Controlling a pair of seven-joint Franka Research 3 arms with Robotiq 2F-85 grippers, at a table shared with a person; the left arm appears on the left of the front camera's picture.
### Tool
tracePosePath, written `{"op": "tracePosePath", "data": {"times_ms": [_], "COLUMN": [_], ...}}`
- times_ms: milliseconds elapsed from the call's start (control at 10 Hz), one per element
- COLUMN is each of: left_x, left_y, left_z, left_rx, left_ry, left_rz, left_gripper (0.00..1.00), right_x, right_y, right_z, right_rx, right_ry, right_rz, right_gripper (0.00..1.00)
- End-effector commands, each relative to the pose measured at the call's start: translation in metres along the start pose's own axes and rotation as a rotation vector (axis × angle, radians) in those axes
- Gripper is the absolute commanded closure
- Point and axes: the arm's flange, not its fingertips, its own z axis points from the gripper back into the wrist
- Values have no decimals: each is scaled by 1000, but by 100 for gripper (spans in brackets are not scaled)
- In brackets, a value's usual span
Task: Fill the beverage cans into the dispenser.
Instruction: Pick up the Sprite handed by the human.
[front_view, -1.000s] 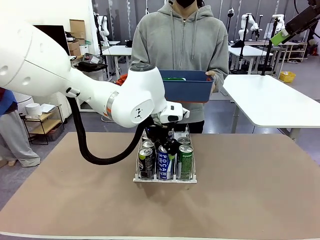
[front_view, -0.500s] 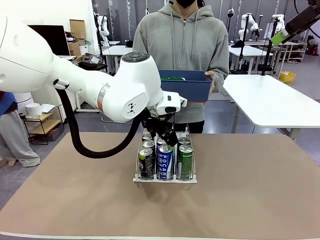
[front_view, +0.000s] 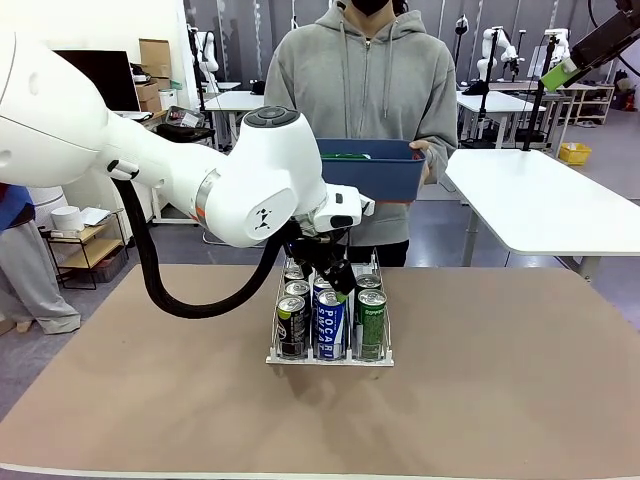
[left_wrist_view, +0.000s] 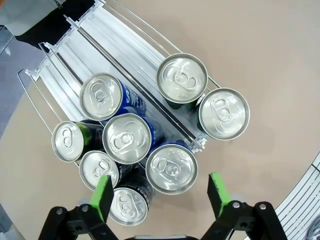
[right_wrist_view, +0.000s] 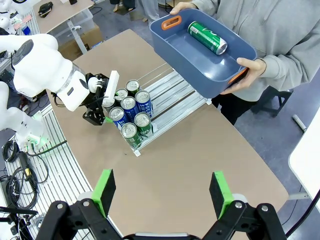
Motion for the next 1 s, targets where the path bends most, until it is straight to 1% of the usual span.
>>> {"op": "tracePosePath", "data": {"times_ms": [0,300,400,500,600,700,800,900], "left_x": [2,0,-7,-13,-13,-20,-18,-21], "left_y": [2,0,4,14,30,49,65,85], "left_z": [1,0,35,67,86,114,139,170], "left_rx": [-7,0,-43,-58,-17,-44,-147,-160], "left_ry": [11,0,-22,-48,-62,-79,-146,-176], "left_rz": [4,0,-44,-25,-48,-77,-114,-118], "left_gripper": [0,0,0,0,0,0,0,0], "right_x": [0,0,0,0,0,0,0,0], "right_y": [1,1,1,1,1,1,1,1], "right_z": [-2,-2,-2,-2,-2,-2,-2,-2], "right_rx": [1,1,1,1,1,1,1,1], "right_ry": [3,3,3,3,3,3,3,3], "right_rz": [0,0,0,0,0,0,0,0], "right_gripper": [0,0,0,0,0,0,0,0]}}
